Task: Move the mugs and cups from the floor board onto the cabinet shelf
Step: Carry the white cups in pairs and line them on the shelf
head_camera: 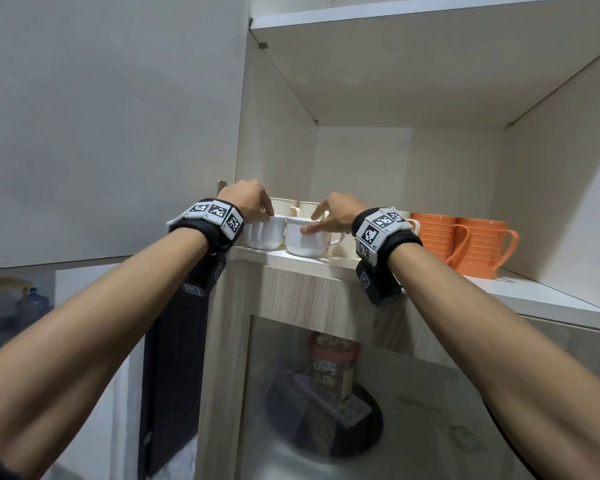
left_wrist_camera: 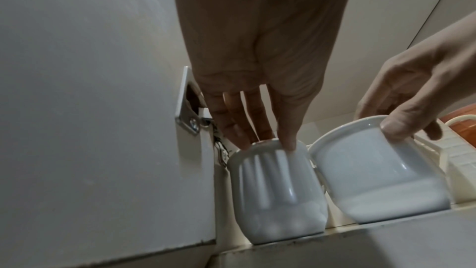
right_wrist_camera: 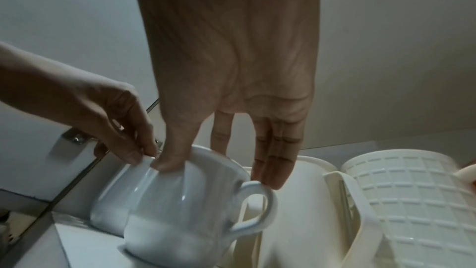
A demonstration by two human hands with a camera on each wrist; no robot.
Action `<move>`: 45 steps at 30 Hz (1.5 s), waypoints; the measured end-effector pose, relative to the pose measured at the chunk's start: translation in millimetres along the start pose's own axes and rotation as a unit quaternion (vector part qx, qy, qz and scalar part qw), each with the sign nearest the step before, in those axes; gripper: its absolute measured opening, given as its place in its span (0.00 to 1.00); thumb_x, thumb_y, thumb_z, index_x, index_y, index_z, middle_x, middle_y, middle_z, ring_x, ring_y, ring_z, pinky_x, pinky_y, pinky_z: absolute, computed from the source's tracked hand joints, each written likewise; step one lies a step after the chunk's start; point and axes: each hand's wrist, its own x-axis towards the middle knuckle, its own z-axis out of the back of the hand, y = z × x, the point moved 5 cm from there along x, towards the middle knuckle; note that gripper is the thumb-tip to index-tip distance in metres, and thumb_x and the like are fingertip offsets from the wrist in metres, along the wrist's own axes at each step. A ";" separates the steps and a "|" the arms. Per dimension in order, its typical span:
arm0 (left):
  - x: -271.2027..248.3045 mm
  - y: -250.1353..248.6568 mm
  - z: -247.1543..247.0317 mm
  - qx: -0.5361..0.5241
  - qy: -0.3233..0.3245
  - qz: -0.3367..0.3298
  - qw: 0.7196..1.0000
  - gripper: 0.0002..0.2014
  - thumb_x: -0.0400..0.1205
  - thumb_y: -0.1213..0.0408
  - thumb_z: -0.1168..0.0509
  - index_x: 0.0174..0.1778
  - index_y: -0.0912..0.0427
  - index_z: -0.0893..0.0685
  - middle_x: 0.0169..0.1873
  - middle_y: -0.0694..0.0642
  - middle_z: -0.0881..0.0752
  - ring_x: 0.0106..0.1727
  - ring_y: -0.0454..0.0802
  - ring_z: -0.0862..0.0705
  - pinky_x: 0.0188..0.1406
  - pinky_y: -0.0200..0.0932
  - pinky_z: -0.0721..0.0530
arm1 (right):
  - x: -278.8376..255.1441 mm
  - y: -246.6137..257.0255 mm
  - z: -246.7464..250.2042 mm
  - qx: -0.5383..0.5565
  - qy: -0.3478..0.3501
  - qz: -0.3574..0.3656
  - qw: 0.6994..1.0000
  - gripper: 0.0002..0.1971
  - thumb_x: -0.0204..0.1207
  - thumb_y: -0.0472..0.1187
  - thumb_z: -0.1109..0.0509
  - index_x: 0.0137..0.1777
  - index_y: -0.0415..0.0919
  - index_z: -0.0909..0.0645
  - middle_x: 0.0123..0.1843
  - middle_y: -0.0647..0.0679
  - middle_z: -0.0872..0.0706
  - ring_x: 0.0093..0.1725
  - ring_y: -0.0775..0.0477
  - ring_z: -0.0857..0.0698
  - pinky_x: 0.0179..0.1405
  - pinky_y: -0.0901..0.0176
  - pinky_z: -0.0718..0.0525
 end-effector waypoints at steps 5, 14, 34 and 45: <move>-0.4 1.7 -0.2 -0.001 -0.003 -0.001 1.000 0.09 0.76 0.61 0.27 0.50 0.50 0.08 0.51 0.53 0.09 0.55 0.54 0.12 0.53 0.43 0.17 | 0.7 5.0 6.0 -0.008 0.014 0.026 1.000 0.19 0.71 0.53 0.23 0.57 0.43 0.11 0.59 0.44 0.12 0.55 0.44 0.17 0.50 0.59 0.22; -1.4 2.2 -1.8 0.003 -0.012 0.000 1.000 0.08 0.75 0.60 0.27 0.48 0.49 0.08 0.49 0.52 0.08 0.54 0.55 0.12 0.53 0.44 0.17 | 3.6 -4.9 3.3 0.032 0.016 0.032 0.999 0.15 0.71 0.48 0.22 0.57 0.45 0.11 0.42 0.48 0.17 0.46 0.48 0.22 0.40 0.63 0.27; -13.9 1.3 2.6 0.017 0.010 0.000 1.000 0.22 0.75 0.63 0.27 0.67 0.50 0.16 0.62 0.51 0.13 0.63 0.53 0.16 0.63 0.45 0.20 | -7.7 -6.8 -6.1 0.076 0.009 0.011 0.997 0.35 0.68 0.54 0.22 0.76 0.47 0.25 0.75 0.46 0.22 0.75 0.45 0.24 0.72 0.54 0.28; -90.6 11.8 8.4 -0.030 -0.025 0.003 0.999 0.42 0.72 0.57 0.24 0.81 0.53 0.36 0.76 0.60 0.28 0.77 0.57 0.29 0.74 0.52 0.28 | -64.7 48.6 -30.7 0.109 -0.074 0.142 0.981 0.45 0.71 0.59 0.27 0.83 0.44 0.41 0.84 0.45 0.35 0.83 0.45 0.37 0.80 0.49 0.35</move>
